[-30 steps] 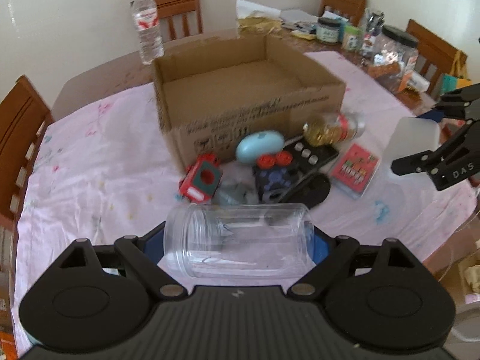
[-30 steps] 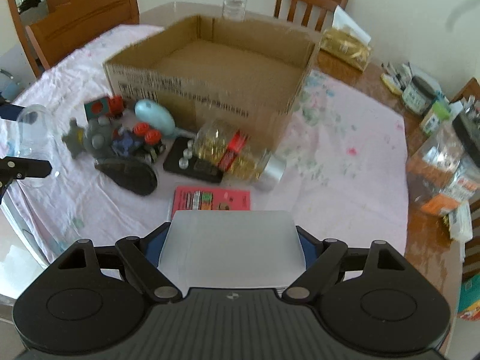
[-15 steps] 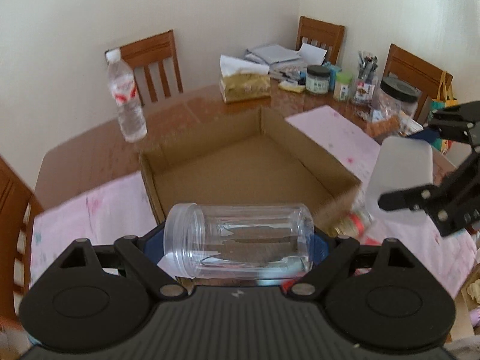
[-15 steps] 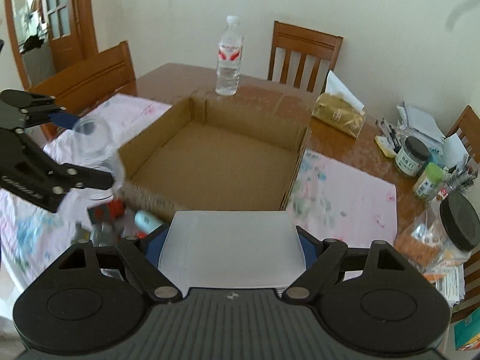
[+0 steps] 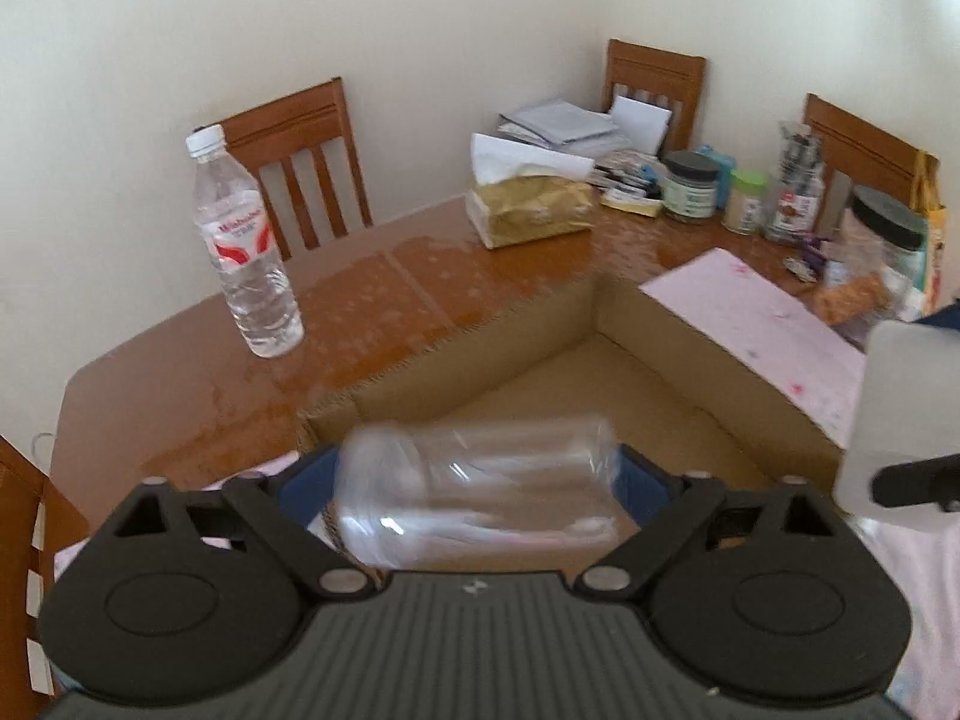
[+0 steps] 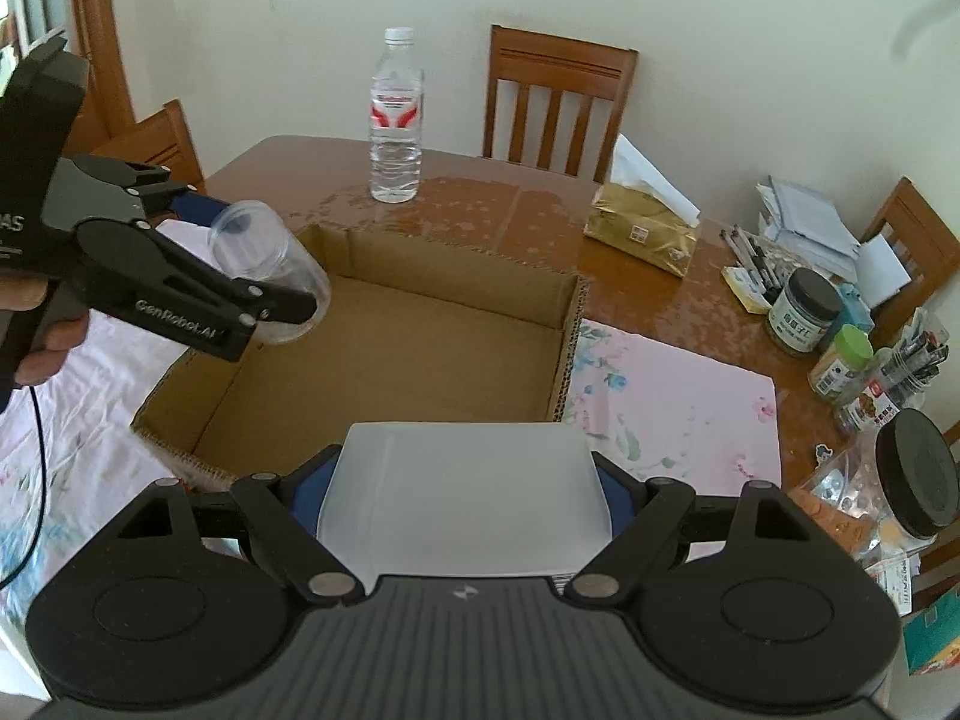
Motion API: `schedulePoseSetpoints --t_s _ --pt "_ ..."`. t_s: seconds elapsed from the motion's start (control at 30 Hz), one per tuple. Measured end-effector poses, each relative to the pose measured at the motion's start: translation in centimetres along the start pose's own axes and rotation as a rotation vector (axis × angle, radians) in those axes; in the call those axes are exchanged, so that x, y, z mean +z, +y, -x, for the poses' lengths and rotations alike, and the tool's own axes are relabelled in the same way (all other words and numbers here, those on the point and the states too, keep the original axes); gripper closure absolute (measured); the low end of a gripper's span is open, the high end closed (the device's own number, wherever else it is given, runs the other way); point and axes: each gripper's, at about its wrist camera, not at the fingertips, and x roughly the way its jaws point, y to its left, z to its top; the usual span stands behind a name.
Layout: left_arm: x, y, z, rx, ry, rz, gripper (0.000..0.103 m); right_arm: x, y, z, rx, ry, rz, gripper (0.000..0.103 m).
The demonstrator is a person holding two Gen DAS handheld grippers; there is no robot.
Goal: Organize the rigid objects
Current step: 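Carry the cup with the left tool into the cardboard box and release, then lower the white container into the box and open the right tool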
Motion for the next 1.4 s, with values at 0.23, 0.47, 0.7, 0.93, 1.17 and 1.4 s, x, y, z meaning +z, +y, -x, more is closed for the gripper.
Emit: schedulePoseSetpoints --t_s 0.23,0.47,0.7,0.93,1.17,1.4 --pt "-1.5 1.9 1.1 0.001 -0.039 0.057 0.005 1.4 0.2 -1.7 -0.017 0.024 0.01 0.016" --pt "-4.0 2.8 3.7 0.044 -0.049 0.101 0.004 3.8 0.6 -3.9 -0.015 0.024 0.017 0.016" --pt "-6.4 3.6 5.3 0.094 -0.049 0.145 0.003 6.5 0.5 -7.5 -0.019 0.054 0.001 0.016" --pt "-7.7 4.3 5.7 0.103 -0.039 0.181 0.003 7.8 3.2 -9.7 0.031 0.064 0.039 0.016" --pt "-8.6 5.0 5.7 0.14 -0.023 0.207 0.003 9.6 5.5 -10.5 0.061 -0.03 0.044 0.0" --pt "-8.8 4.4 6.0 0.176 -0.004 0.204 0.003 8.3 4.6 -8.6 0.068 -0.018 0.016 0.0"
